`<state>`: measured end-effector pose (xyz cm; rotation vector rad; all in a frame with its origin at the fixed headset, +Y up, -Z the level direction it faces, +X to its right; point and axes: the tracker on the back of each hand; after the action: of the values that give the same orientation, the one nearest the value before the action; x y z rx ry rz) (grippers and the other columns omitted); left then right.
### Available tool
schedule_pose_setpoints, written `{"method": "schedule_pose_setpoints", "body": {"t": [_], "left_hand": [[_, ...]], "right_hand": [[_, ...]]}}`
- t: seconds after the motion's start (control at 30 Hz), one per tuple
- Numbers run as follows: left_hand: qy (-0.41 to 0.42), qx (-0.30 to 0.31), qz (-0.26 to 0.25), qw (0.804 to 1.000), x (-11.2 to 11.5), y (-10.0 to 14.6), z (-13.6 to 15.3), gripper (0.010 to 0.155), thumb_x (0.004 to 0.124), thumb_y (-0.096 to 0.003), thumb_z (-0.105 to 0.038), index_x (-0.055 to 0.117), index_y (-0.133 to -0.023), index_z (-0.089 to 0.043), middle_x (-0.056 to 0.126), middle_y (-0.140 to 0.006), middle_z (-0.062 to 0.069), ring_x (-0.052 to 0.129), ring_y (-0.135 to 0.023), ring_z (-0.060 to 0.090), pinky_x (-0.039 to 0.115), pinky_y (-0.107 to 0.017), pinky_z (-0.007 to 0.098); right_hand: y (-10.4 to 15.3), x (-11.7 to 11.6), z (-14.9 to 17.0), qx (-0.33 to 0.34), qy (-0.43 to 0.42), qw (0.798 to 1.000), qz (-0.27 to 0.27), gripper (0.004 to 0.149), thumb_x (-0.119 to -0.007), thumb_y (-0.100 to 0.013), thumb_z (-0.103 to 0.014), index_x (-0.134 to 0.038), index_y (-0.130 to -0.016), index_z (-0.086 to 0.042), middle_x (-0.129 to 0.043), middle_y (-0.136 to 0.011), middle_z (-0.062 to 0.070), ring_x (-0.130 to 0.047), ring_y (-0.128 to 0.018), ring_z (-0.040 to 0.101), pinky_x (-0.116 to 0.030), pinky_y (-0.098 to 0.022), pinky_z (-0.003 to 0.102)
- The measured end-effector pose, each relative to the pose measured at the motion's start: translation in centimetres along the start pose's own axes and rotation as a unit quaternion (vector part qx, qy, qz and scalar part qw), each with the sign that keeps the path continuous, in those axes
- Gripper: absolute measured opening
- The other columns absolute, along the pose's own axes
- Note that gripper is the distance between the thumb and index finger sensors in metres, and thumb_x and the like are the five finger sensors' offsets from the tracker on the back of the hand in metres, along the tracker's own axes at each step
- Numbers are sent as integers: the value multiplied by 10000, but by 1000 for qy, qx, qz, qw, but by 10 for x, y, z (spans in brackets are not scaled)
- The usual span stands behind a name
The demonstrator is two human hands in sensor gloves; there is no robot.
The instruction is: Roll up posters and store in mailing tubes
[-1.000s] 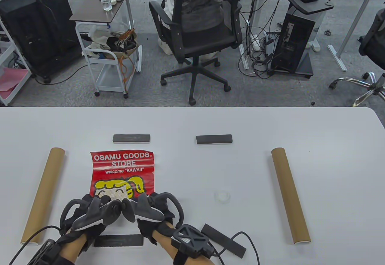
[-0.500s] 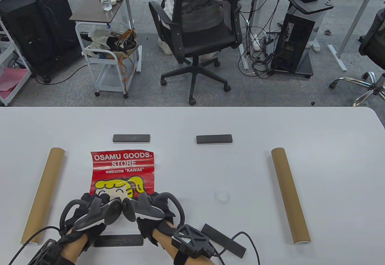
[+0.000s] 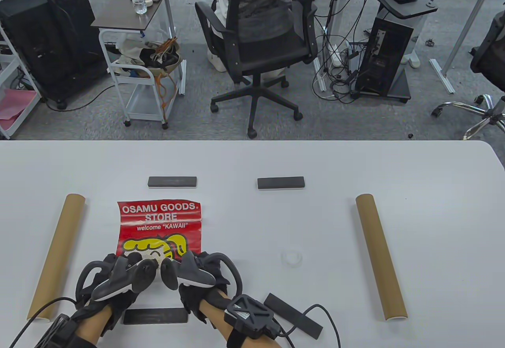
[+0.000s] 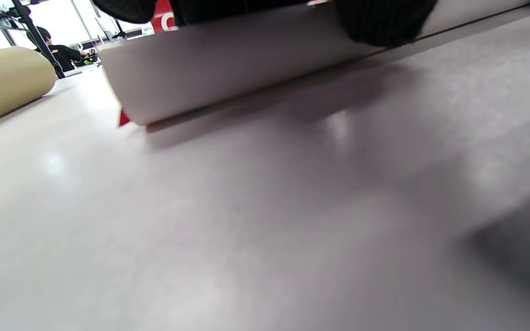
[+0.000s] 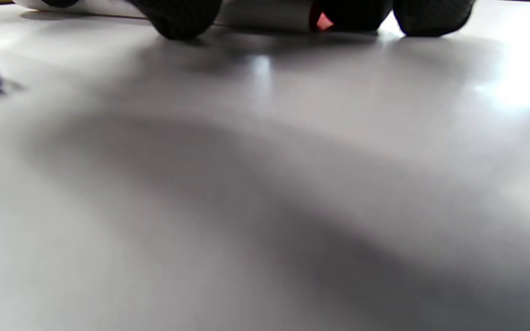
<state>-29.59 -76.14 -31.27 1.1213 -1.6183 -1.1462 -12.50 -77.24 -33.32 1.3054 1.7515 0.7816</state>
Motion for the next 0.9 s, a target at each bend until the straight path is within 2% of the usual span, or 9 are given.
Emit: {"method": "schedule_pose_setpoints", "body": {"t": [0.07, 0.17, 0.27, 0.37, 0.5, 0.57, 0.63, 0.73, 0.9], "left_hand": [[12, 0, 1, 1000, 0, 0, 0, 494, 779, -443, -431, 697, -930, -439, 836, -941, -8, 933, -847, 287, 662, -707, 606], [17, 2, -8, 1000, -1, 1, 1, 474, 767, -447, -431, 730, -920, -428, 856, -929, -6, 951, -827, 281, 673, -701, 603], [7, 3, -6, 1000, -1, 1, 1, 485, 753, -453, -432, 715, -936, -428, 840, -954, -4, 935, -858, 290, 667, -703, 606], [-7, 0, -4, 1000, 0, 1, 0, 612, 757, -446, -458, 553, -1021, -410, 726, -1046, 31, 829, -953, 348, 612, -721, 629], [-11, 0, -15, 1000, 0, 1, -1, 519, 779, -447, -422, 646, -948, -420, 767, -999, 2, 836, -935, 327, 604, -726, 628], [-6, 3, -12, 1000, -1, 0, -1, 485, 787, -443, -408, 694, -919, -409, 848, -927, -27, 908, -871, 289, 649, -712, 608], [3, 7, -8, 1000, -1, 1, 0, 469, 786, -442, -394, 713, -905, -410, 872, -902, -38, 932, -843, 275, 670, -706, 598], [5, 10, -1, 1000, -1, 1, 0, 467, 781, -443, -385, 722, -905, -412, 872, -906, -46, 933, -844, 276, 671, -705, 596], [14, 4, 25, 1000, 1, 0, -2, 583, 769, -451, -429, 581, -1002, -401, 697, -1061, 41, 823, -946, 335, 613, -722, 624]], "right_hand": [[1, 0, 1, 13, 9, 1000, 12, 641, -697, -481, -355, -319, -989, -254, -417, -997, 190, -531, -855, 463, -563, -619, 646], [3, 5, -1, 18, -13, 997, 74, 607, -727, -462, -345, -410, -965, -221, -566, -935, 172, -643, -823, 450, -614, -596, 645], [5, 7, -3, 30, -16, 998, 47, 538, -717, -468, -341, -524, -946, -190, -613, -910, 171, -627, -838, 464, -604, -594, 655], [3, 3, -4, 14, -1, 1000, 11, 574, -697, -478, -336, -439, -975, -209, -471, -992, 170, -511, -889, 473, -566, -616, 653], [2, 5, -4, 9, -13, 1000, -8, 599, -692, -483, -327, -378, -984, -229, -368, -1020, 199, -437, -901, 488, -514, -634, 660], [4, 8, -4, 17, -13, 1000, 13, 632, -701, -480, -330, -343, -990, -228, -328, -1022, 197, -432, -903, 484, -519, -637, 650], [7, 14, -2, 19, -6, 998, 61, 570, -716, -467, -309, -454, -963, -209, -490, -978, 167, -550, -868, 464, -568, -619, 644], [10, 16, -1, 35, -27, 998, 36, 507, -715, -469, -277, -543, -936, -184, -627, -923, 161, -603, -850, 464, -584, -606, 651], [1, 4, -11, 7, -2, 1000, -15, 573, -687, -480, -277, -403, -977, -244, -383, -1015, 180, -444, -893, 473, -517, -635, 651]]}}
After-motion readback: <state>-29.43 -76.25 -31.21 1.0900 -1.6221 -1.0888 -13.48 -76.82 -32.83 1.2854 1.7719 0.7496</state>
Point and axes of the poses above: the tracker on the back of each hand, its own z axis roughly to the little-finger side, its own y axis roughly from the fingertips to the wrist, x = y × z
